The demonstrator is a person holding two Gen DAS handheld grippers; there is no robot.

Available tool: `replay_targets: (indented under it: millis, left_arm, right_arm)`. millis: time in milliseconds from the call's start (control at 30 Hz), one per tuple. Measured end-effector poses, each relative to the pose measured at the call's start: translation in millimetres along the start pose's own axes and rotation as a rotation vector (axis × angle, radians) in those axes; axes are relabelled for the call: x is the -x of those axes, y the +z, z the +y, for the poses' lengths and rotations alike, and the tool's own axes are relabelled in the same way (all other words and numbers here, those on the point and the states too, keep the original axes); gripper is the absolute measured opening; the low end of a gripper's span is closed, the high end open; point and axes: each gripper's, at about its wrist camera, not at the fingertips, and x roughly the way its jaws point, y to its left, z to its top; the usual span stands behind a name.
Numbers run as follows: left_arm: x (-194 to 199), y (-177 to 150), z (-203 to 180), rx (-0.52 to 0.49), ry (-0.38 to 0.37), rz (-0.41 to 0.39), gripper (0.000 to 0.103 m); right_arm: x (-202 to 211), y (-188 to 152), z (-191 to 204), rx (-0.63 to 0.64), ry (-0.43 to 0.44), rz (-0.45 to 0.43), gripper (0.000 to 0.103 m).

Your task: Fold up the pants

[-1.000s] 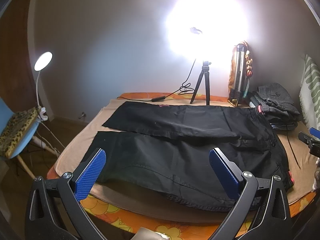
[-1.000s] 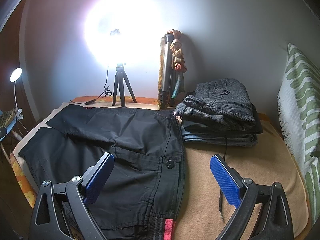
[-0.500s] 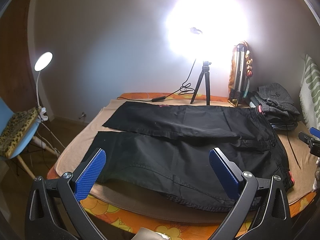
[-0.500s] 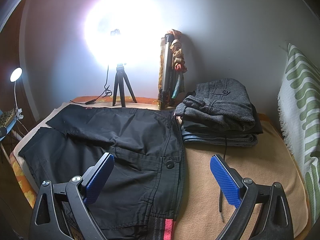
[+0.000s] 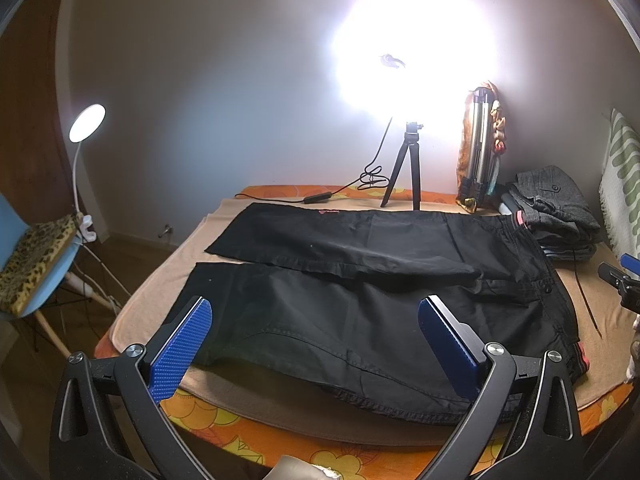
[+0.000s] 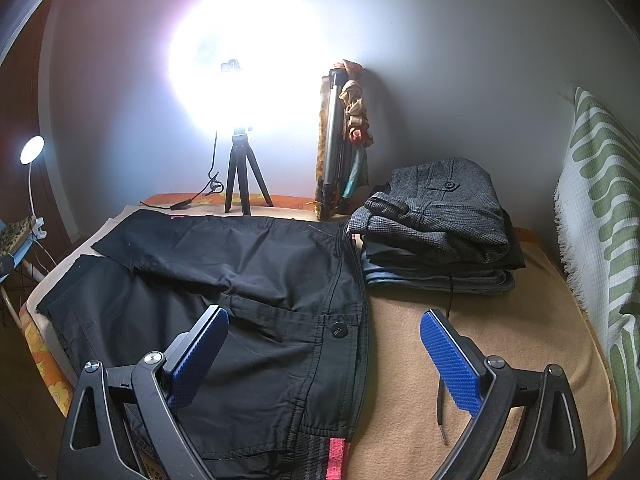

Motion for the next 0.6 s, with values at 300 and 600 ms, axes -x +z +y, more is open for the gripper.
replay_targets:
  millis: [300, 600]
  left_arm:
    - [0.0, 0.3, 0.5, 0.0, 0.0, 0.001, 0.103]
    - [-1.4, 0.5, 0.8, 0.003, 0.003, 0.0, 0.103]
  right_arm:
    - [0.0, -0.2, 0.1, -0.001, -0.001, -0.001, 0.098]
    - [-0.5, -1.8, 1.0, -0.001, 0.001, -0.002, 0.098]
